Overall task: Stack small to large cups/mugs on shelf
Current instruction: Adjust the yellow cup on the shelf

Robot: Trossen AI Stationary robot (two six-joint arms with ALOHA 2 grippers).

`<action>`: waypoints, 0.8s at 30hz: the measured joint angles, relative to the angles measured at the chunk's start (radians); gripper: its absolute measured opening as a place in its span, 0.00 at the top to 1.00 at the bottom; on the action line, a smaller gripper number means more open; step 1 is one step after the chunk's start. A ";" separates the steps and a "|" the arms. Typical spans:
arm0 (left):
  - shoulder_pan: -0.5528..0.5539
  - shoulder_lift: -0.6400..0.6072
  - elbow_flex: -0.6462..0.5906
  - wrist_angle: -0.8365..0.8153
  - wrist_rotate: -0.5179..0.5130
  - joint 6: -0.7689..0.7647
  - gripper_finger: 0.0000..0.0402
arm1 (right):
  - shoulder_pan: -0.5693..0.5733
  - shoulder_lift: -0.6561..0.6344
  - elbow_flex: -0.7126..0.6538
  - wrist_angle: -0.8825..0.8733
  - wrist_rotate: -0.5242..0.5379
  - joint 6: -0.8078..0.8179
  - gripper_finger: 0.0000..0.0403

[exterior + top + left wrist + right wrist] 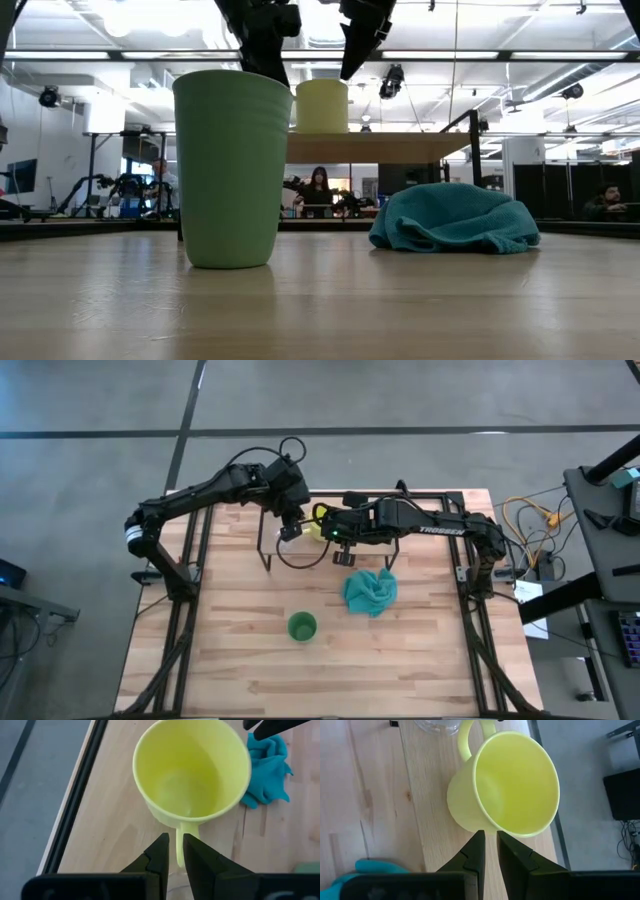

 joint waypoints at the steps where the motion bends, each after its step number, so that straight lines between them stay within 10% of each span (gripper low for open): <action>1: -0.001 0.004 0.000 0.001 0.002 0.000 0.90 | 0.000 0.000 0.000 0.000 0.000 0.000 0.89; 24: -0.008 0.042 0.076 0.000 0.044 0.046 0.90 | -0.012 0.002 0.000 0.002 0.003 -0.021 0.89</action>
